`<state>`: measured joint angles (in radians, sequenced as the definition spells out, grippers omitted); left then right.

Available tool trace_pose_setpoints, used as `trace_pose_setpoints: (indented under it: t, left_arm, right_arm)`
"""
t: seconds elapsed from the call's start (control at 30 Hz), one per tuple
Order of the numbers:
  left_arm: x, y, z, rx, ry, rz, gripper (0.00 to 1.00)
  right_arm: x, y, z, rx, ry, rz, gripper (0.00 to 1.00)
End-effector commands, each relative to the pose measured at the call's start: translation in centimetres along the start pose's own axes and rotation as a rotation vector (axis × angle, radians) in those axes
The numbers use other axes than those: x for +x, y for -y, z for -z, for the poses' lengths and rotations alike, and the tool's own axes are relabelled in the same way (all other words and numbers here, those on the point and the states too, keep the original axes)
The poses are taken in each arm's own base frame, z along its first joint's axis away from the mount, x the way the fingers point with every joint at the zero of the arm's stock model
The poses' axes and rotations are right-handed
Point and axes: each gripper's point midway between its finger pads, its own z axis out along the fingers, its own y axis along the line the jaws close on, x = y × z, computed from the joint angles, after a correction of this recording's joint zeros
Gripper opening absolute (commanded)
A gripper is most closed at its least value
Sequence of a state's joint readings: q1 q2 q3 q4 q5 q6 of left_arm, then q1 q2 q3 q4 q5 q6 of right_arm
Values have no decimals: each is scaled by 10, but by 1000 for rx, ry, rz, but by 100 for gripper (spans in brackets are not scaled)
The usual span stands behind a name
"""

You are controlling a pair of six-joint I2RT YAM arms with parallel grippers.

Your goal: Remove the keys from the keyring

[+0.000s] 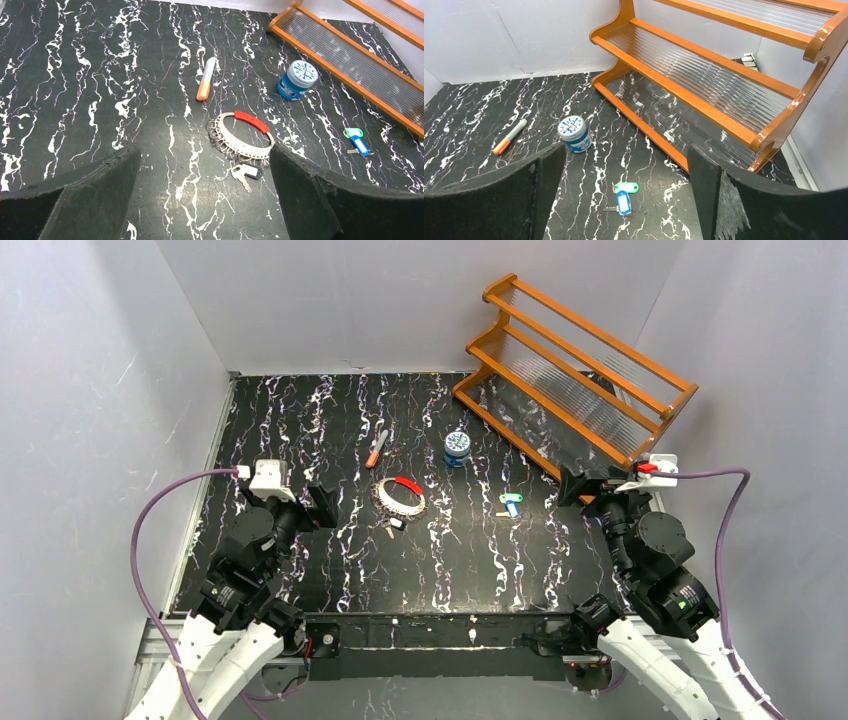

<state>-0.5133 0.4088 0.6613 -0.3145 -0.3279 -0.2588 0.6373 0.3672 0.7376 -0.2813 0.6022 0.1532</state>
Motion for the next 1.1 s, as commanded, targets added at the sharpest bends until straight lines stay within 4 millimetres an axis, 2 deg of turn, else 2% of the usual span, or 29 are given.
trace_pose_setpoints:
  t: [0.0, 0.13, 0.37, 0.53, 0.7, 0.8, 0.93, 1.07]
  left_arm:
    - [0, -1, 0, -2, 7, 1, 98]
    - [4, 0, -4, 1, -16, -3, 98]
    - [11, 10, -10, 34, -61, 12, 98]
    - [21, 20, -16, 63, -134, 39, 98]
    - [46, 42, -33, 108, -294, 87, 98]
    - [66, 50, -50, 94, -415, 96, 98]
    - [94, 46, -71, 9, -558, 67, 97]
    - [120, 43, -93, -47, -670, 24, 93]
  right_arm:
    - [-10, -5, -3, -17, 37, -7, 99]
    - [-2, -13, -7, -50, -3, 12, 99]
    - [17, -40, -16, -153, -115, 28, 99]
    - [27, -48, -21, -175, -167, 44, 99]
    - [41, -52, -25, -173, -236, 42, 99]
    - [54, -59, -25, -198, -303, 47, 99]
    - [69, -65, -27, -209, -370, 41, 99]
    - [75, -69, -26, -228, -399, 42, 99]
